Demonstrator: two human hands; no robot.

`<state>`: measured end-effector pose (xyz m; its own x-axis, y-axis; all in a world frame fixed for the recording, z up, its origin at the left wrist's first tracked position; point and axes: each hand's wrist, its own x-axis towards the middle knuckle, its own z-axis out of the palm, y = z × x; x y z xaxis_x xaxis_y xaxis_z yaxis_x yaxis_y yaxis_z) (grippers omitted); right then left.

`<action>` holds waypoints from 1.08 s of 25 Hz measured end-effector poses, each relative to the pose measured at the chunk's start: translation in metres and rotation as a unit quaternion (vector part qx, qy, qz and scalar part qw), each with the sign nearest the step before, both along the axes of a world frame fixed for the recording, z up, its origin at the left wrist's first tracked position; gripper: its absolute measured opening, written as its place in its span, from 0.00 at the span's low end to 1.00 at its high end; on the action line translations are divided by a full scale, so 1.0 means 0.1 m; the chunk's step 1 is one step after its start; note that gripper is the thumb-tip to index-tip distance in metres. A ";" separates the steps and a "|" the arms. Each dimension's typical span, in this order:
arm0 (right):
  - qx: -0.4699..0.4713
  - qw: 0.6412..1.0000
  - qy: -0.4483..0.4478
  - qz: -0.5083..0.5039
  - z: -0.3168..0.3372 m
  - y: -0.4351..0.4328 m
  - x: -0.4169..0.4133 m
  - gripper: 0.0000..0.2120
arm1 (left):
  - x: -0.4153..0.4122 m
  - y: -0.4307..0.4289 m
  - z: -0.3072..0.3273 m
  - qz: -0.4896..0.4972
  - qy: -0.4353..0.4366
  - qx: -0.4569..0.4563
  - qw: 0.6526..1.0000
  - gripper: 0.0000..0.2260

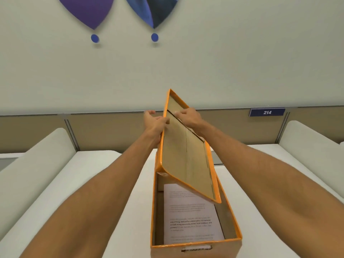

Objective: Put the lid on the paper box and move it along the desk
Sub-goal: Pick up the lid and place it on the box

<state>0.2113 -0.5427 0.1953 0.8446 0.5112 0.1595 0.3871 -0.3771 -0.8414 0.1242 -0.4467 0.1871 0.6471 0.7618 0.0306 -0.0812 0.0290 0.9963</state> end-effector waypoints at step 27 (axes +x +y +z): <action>0.202 0.932 0.294 -0.064 0.12 -0.58 0.65 0.21 | -0.11 0.52 -0.62 -0.042 0.199 -0.138 0.969 0.29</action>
<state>0.2765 -0.6004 0.2077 0.8963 0.3992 -0.1933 -0.2128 0.0047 -0.9771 0.1130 -0.3951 0.1249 0.6260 0.6495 -0.4316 0.3229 0.2879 0.9016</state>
